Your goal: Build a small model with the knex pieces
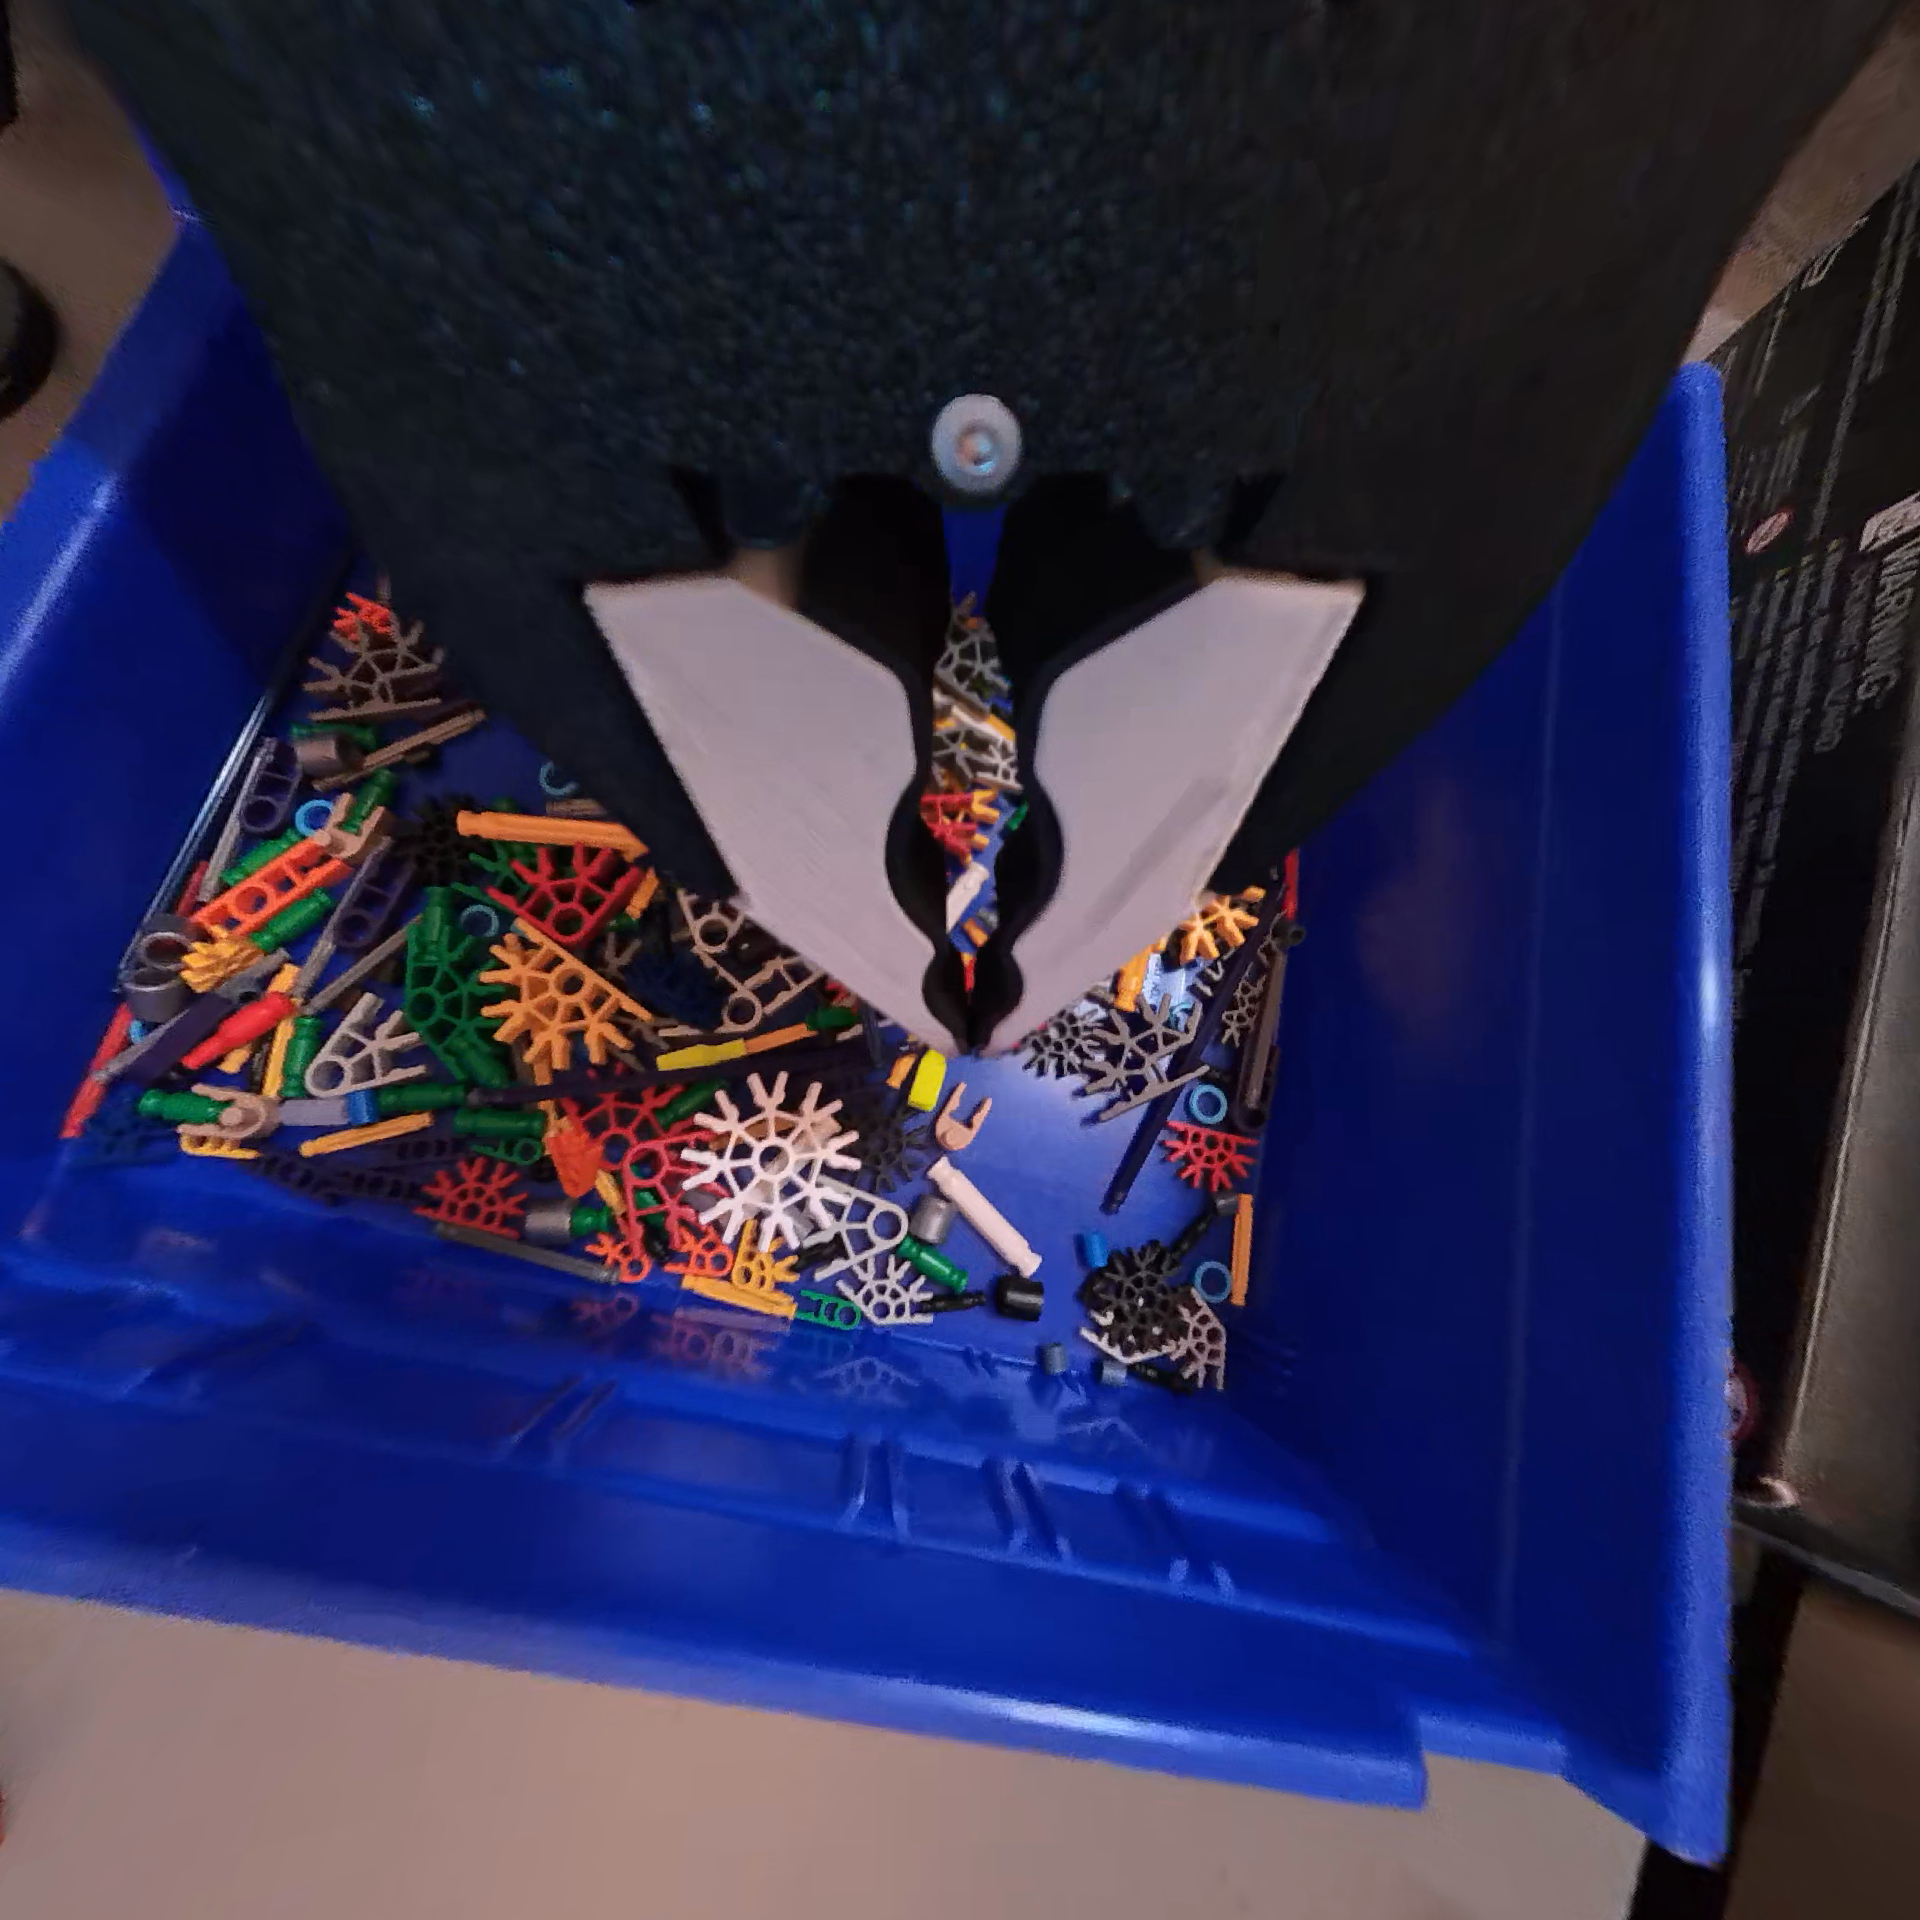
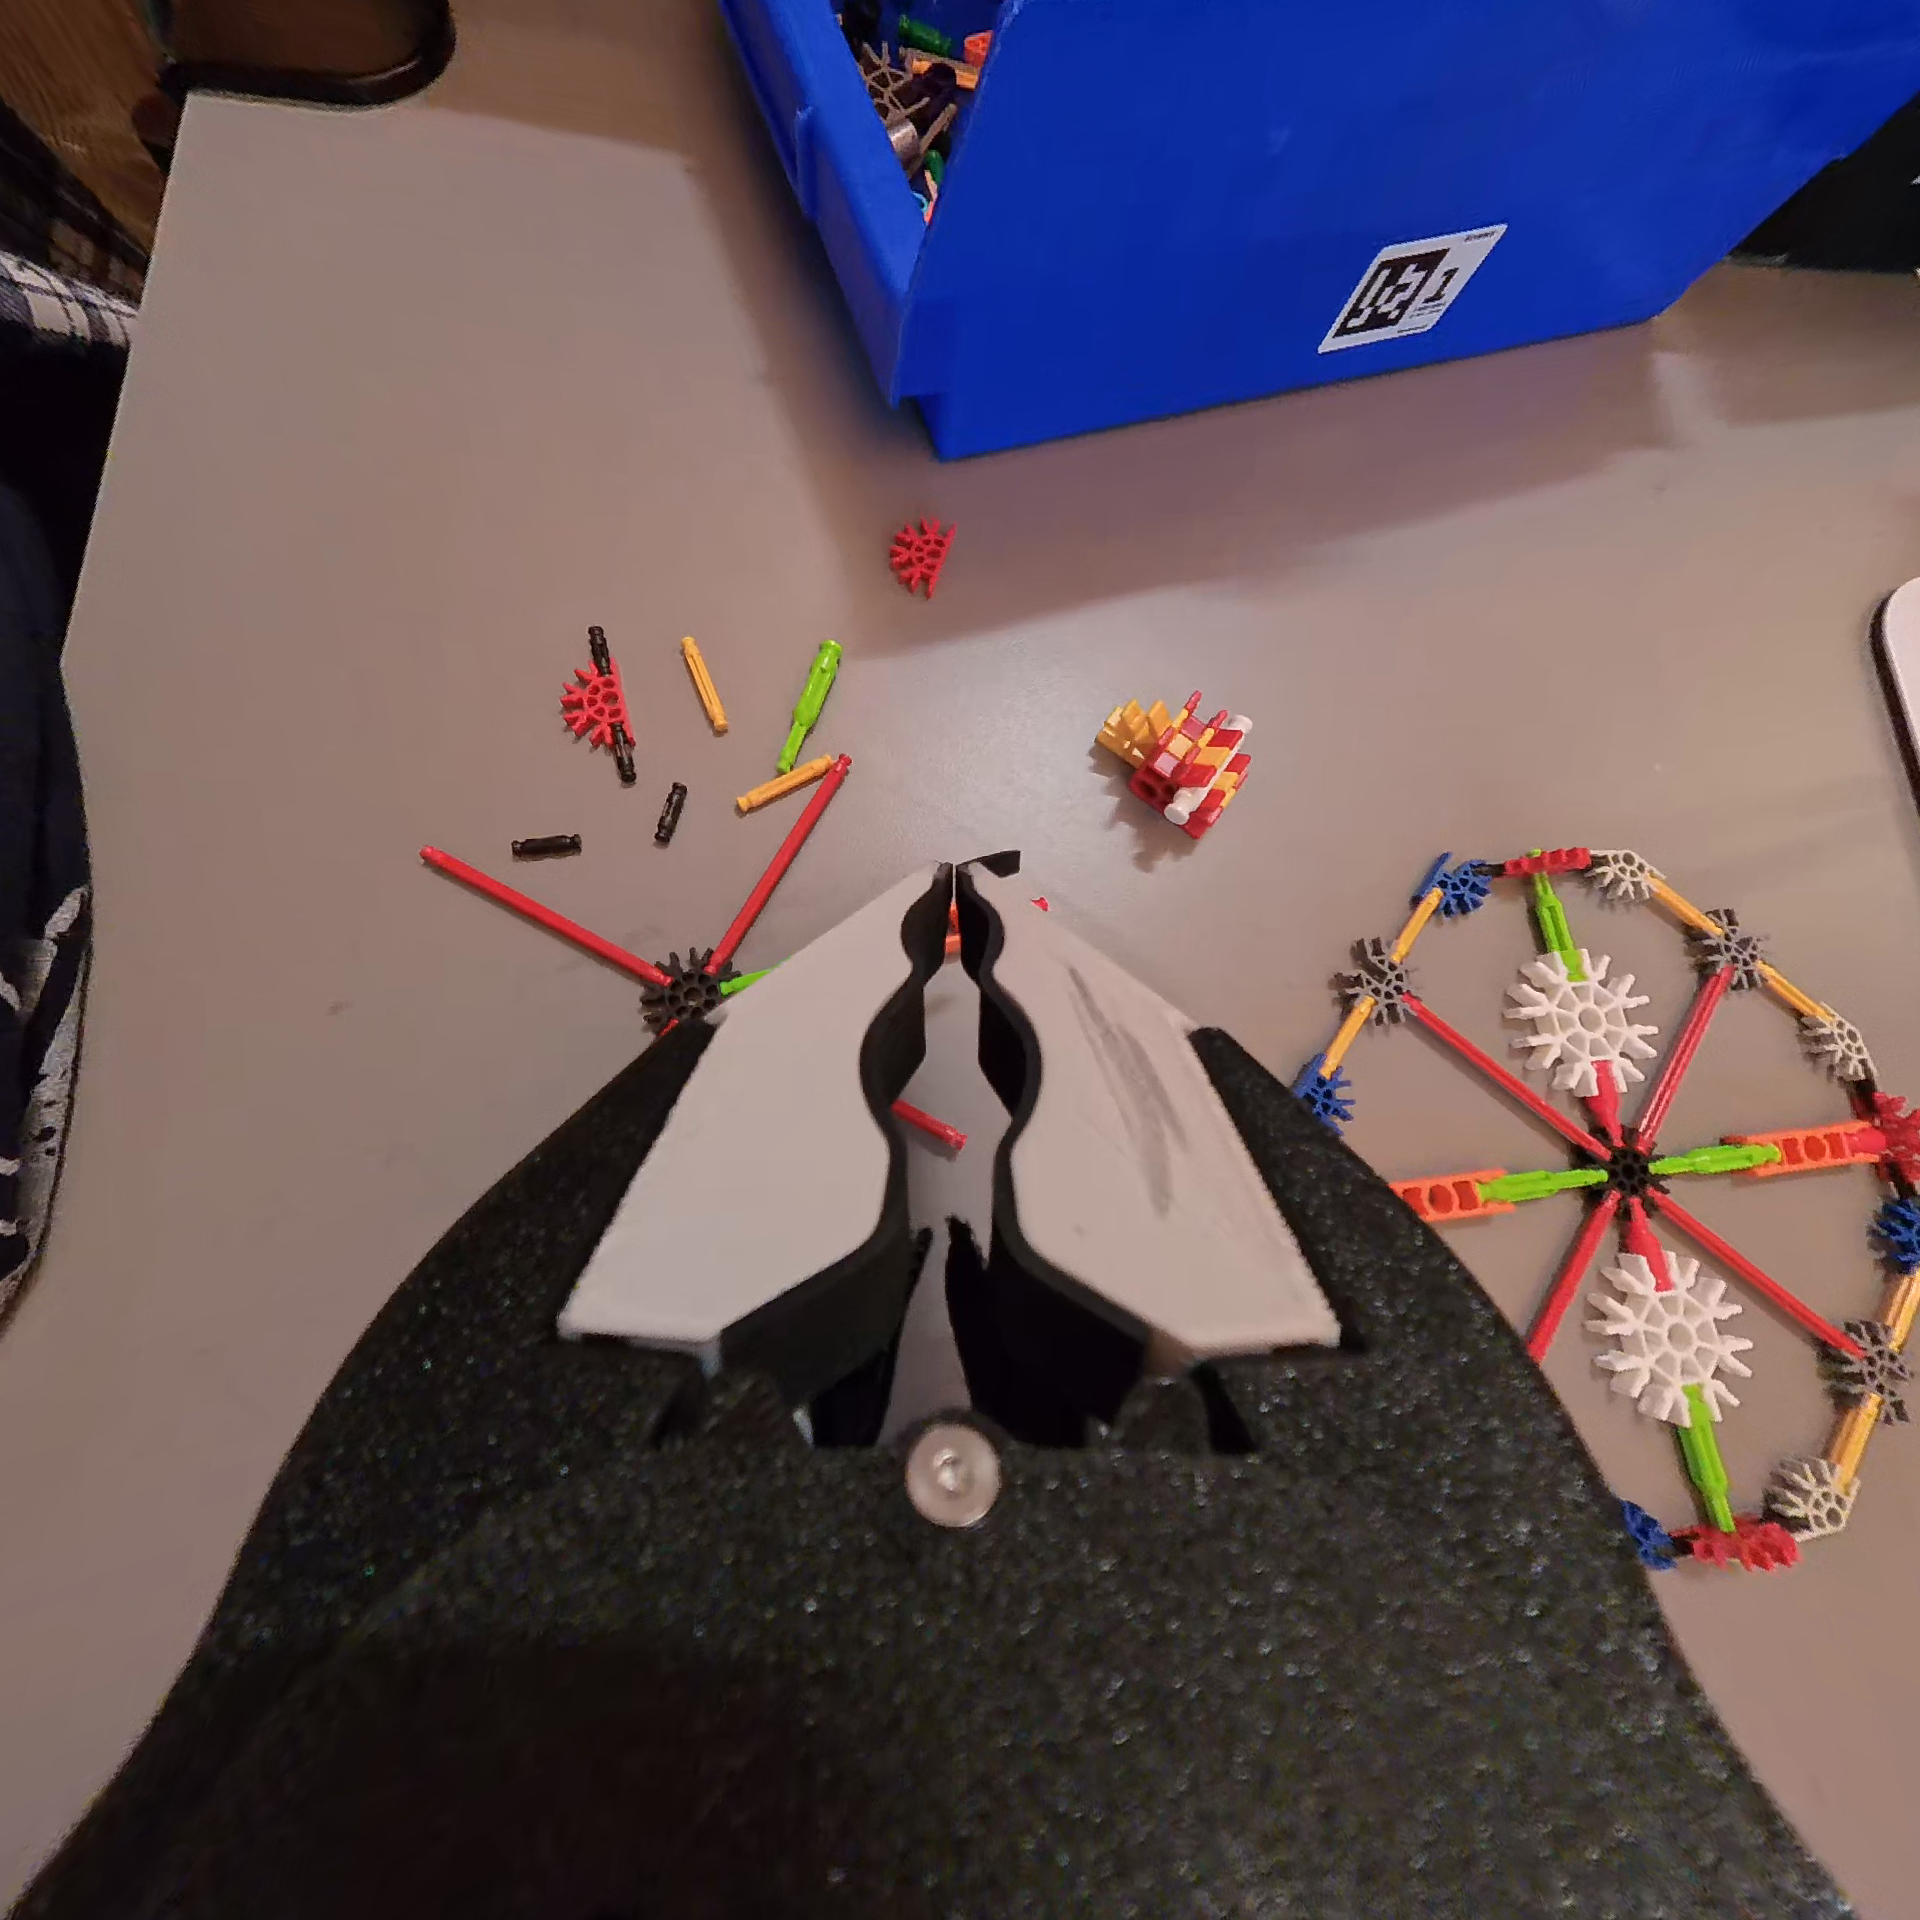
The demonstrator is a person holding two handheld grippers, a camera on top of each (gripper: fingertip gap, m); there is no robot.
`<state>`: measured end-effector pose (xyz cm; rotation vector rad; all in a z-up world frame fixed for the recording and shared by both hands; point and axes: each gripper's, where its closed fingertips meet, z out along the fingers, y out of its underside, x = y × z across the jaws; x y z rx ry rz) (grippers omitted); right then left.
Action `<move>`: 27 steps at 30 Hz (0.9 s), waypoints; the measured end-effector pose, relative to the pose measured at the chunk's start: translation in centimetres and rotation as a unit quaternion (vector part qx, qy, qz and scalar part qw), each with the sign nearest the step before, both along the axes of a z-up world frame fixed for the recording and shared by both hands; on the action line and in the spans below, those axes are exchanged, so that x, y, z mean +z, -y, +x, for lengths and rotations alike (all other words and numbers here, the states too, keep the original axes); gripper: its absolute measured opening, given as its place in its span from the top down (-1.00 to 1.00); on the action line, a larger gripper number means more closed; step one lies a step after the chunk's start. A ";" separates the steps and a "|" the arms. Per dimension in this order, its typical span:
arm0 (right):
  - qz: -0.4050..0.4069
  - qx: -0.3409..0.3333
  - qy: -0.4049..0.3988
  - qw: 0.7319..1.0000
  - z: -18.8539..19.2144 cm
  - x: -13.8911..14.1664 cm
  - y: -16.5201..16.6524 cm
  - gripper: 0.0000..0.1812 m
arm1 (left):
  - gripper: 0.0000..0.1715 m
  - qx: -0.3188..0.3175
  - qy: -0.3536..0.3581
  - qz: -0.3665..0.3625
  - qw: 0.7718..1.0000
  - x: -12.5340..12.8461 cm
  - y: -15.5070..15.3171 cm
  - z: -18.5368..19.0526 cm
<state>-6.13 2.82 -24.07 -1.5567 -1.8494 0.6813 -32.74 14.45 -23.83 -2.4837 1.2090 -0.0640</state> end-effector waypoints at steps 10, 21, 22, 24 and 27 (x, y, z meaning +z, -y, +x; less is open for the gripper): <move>0.000 0.000 0.003 1.000 0.0 -0.1 0.0 1.00 | 0.82 -0.023 -0.063 -0.031 0.997 -4.1 -0.2 0.1; 0.003 -0.001 0.002 1.000 0.1 0.0 -0.1 1.00 | 0.94 -0.001 -0.005 -0.018 1.000 -1.5 0.1 0.6; 0.003 -0.001 0.002 1.000 0.0 0.0 0.0 1.00 | 0.94 0.001 0.010 -0.015 1.000 -0.7 0.4 0.9; 0.002 0.000 0.003 1.000 0.0 -0.1 0.0 1.00 | 0.94 0.006 0.036 -0.011 0.999 0.7 1.2 1.4; 0.002 0.001 0.005 1.000 0.0 -0.2 0.1 1.00 | 0.94 -0.005 0.053 -0.027 0.998 1.8 3.5 2.4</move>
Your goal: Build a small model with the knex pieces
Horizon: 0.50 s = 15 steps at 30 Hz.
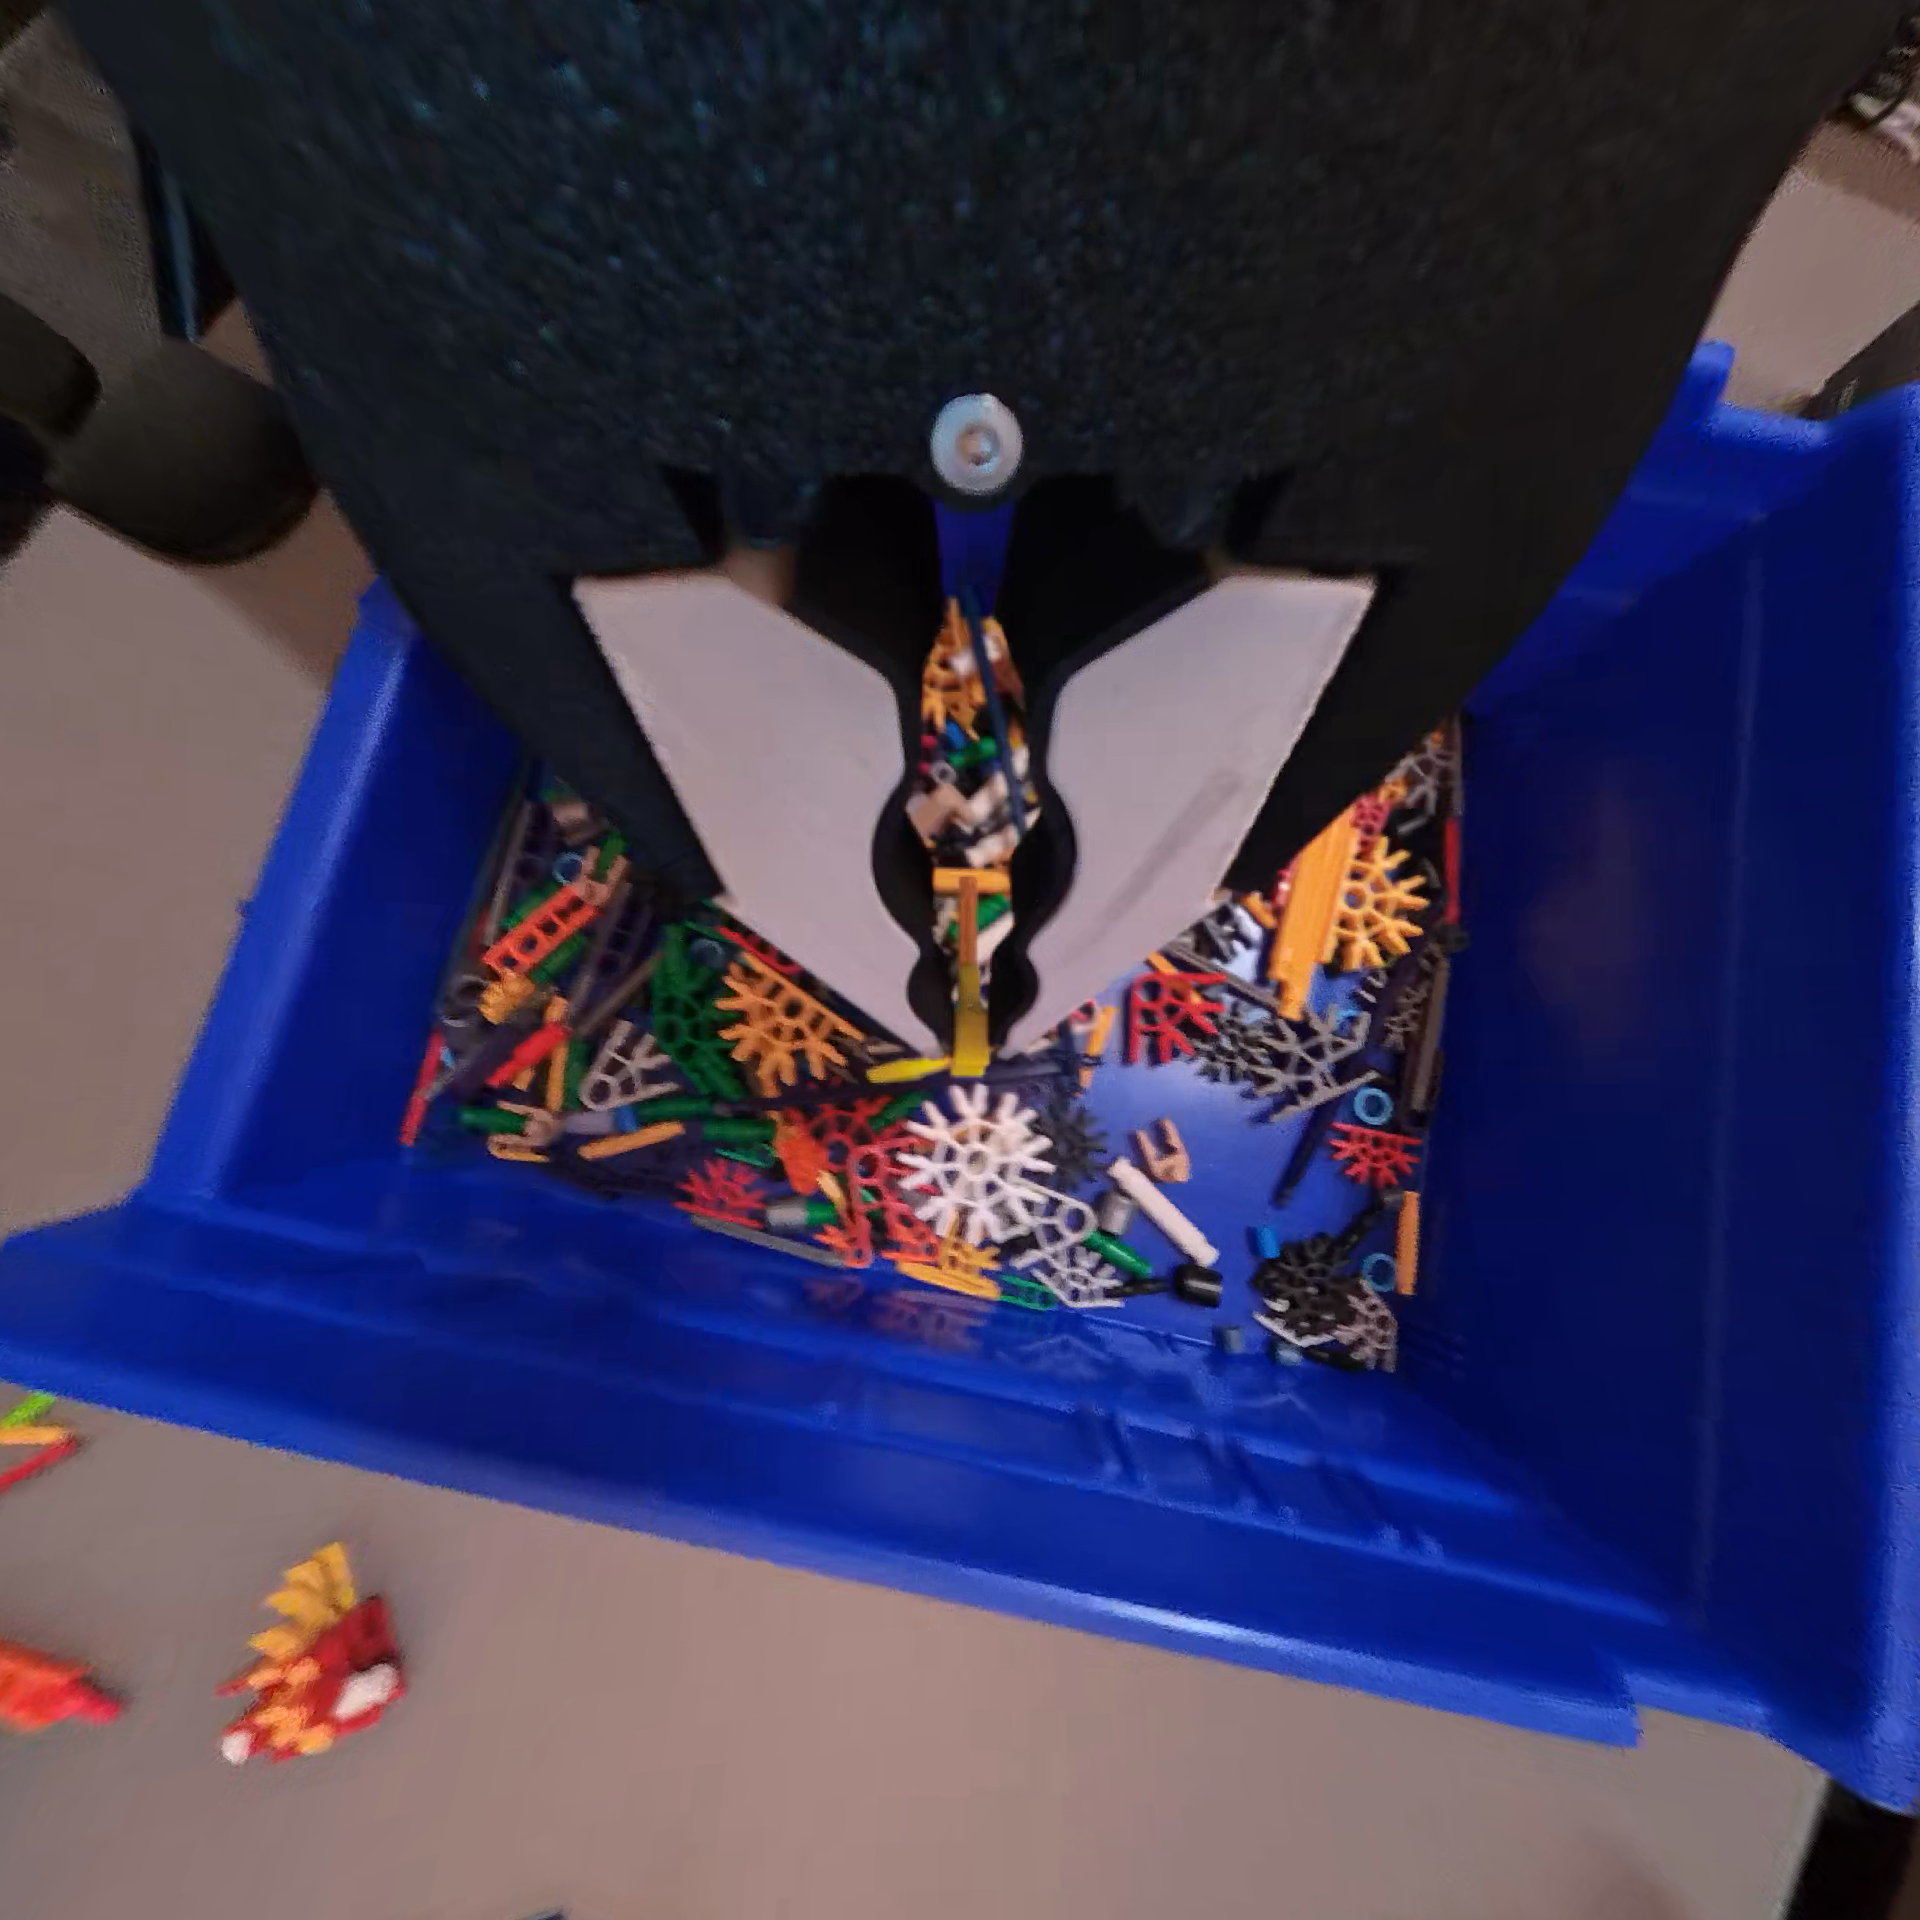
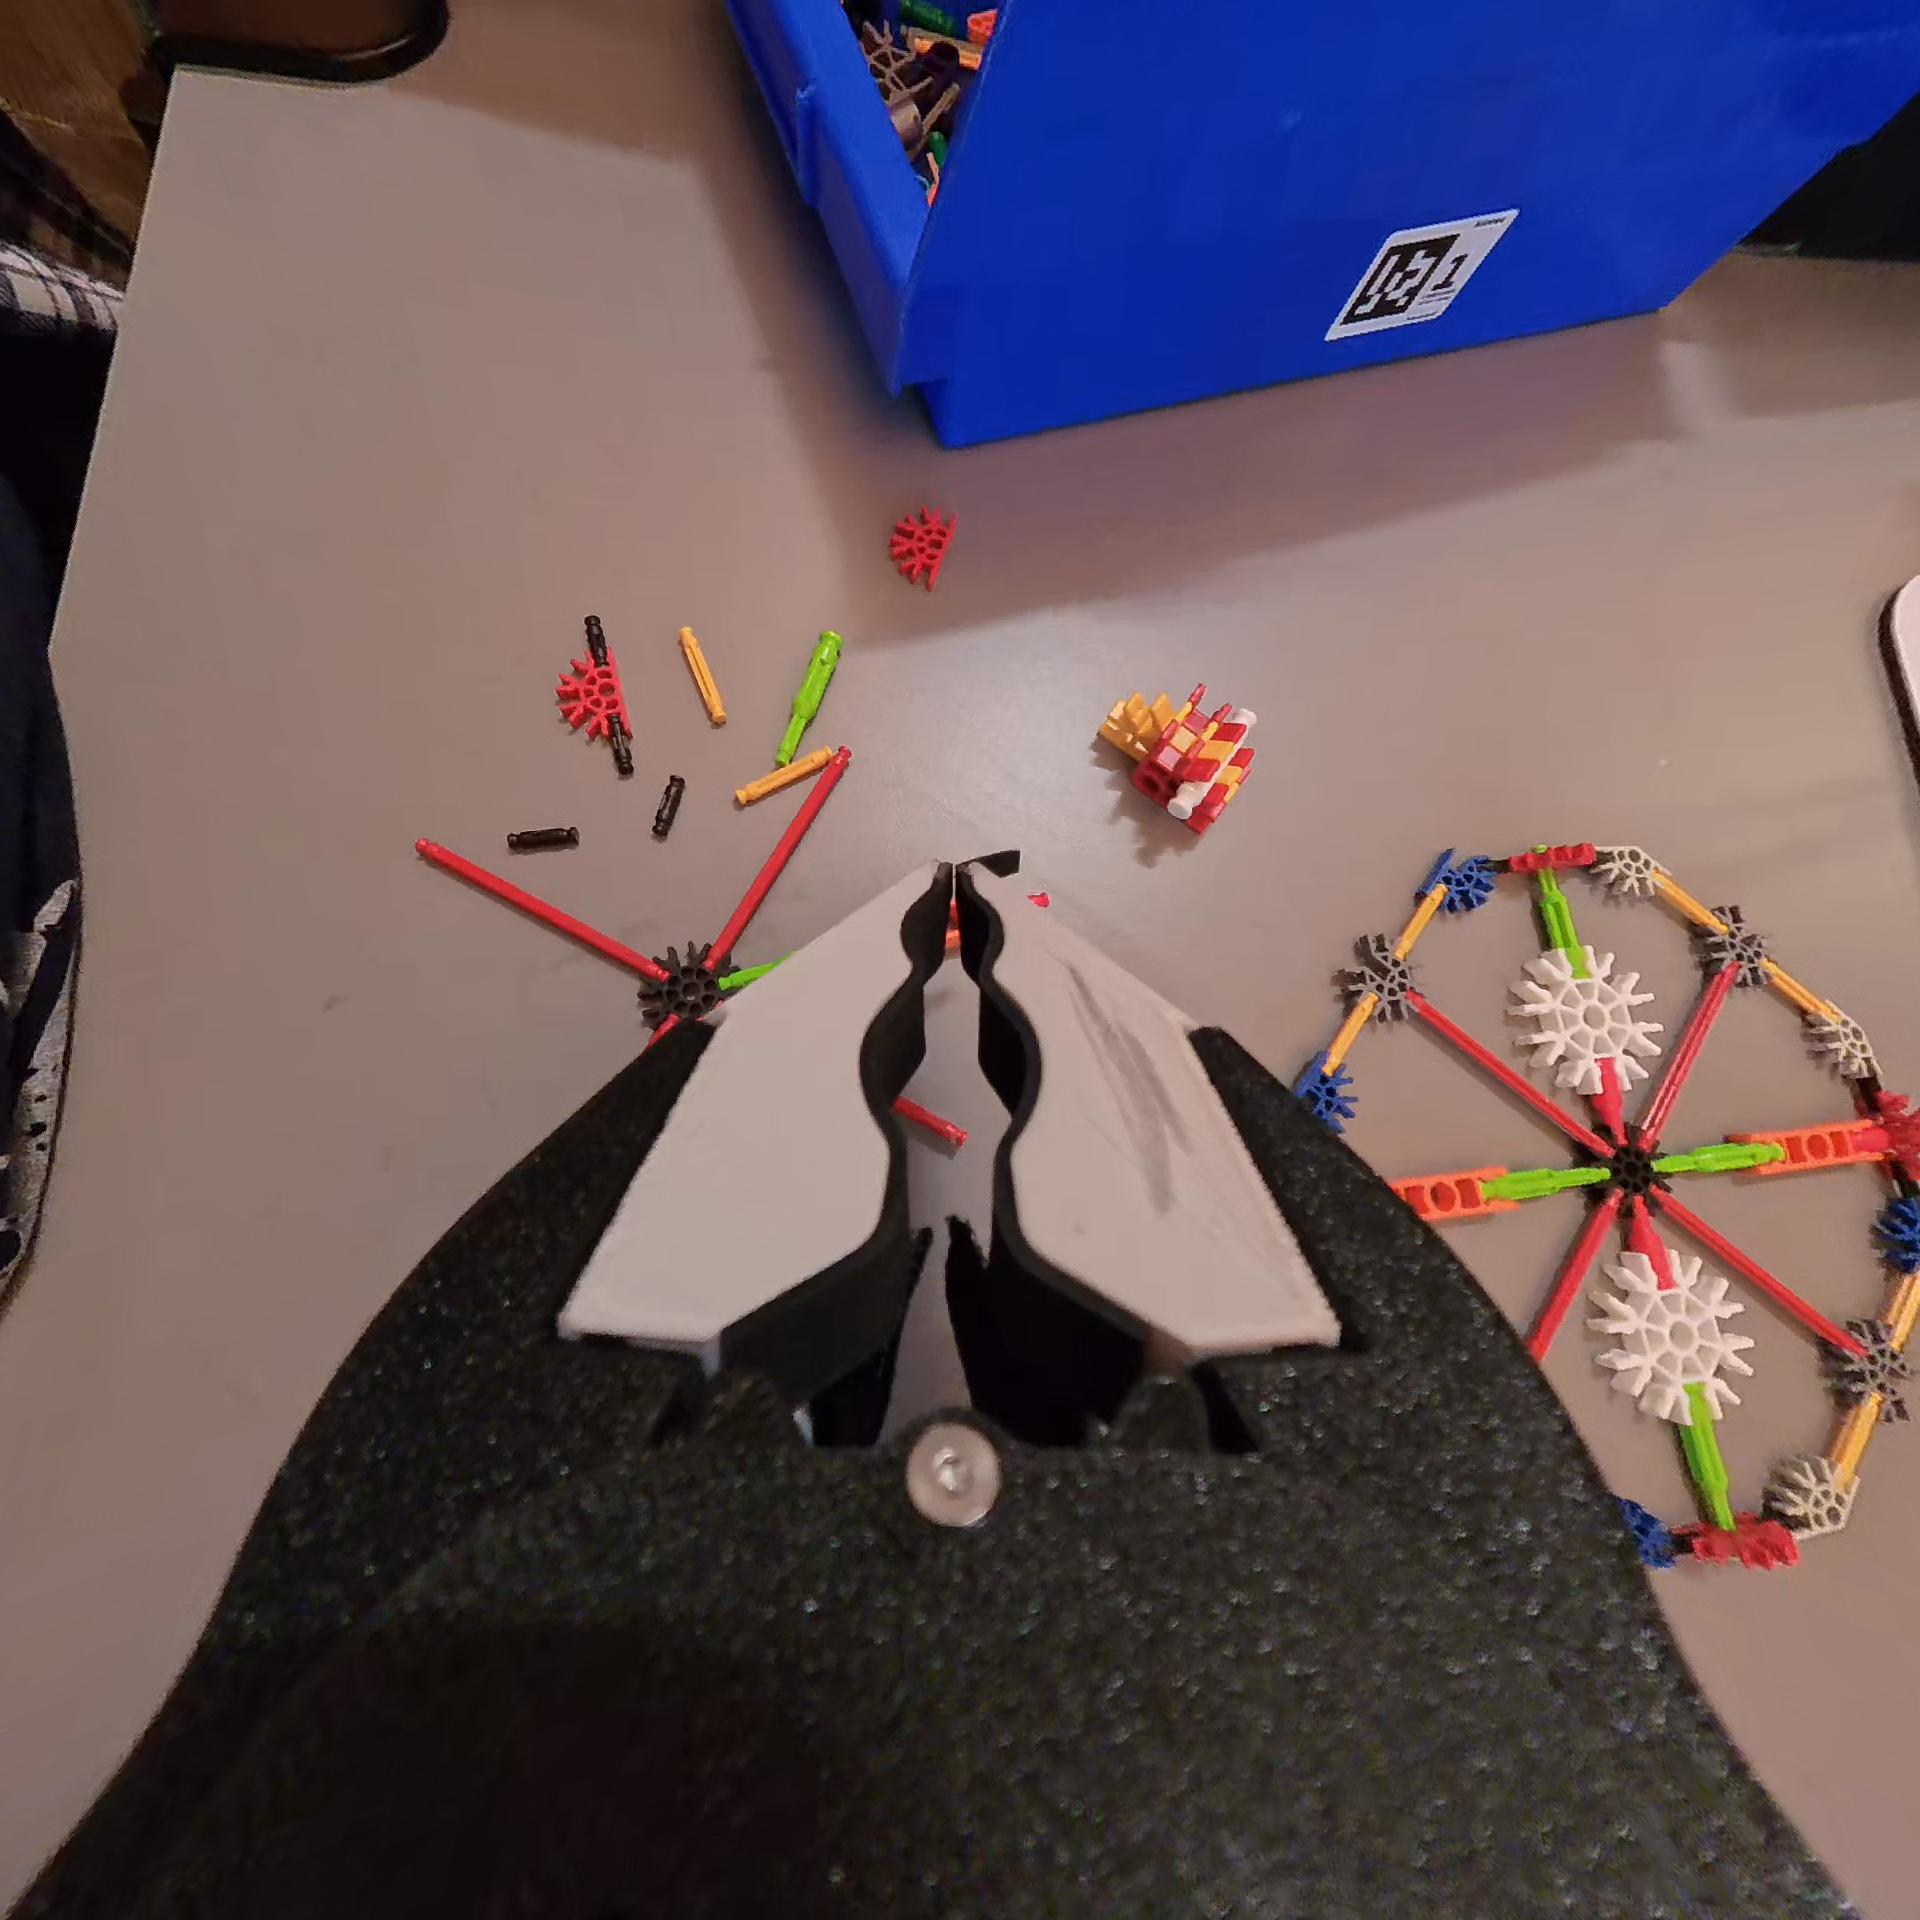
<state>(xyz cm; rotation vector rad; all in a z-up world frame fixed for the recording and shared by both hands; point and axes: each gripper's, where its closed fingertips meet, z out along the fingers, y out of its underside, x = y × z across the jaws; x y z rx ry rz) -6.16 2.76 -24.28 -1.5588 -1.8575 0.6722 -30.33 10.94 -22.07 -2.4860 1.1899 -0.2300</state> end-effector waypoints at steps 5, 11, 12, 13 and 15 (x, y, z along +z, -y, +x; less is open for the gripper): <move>0.000 0.001 0.000 1.000 -0.1 0.0 0.1 1.00 | 0.83 -0.036 -0.019 -0.045 0.998 -0.8 4.4 0.9; 0.000 0.001 0.003 1.000 0.0 -0.2 0.1 1.00 | 0.82 0.000 -0.064 0.019 0.998 -0.7 0.1 -1.2; -0.001 0.000 0.002 1.000 0.0 -0.2 0.0 1.00 | 0.85 0.006 -0.075 0.031 0.997 -0.9 -0.9 -1.8; -0.001 -0.001 0.001 1.000 0.0 -0.1 0.0 1.00 | 0.87 0.006 -0.086 0.038 0.996 -1.1 -1.7 -2.2; -0.001 -0.001 0.000 1.000 0.0 -0.1 0.0 1.00 | 0.90 -0.012 -0.093 0.047 0.994 -1.9 -2.8 -2.2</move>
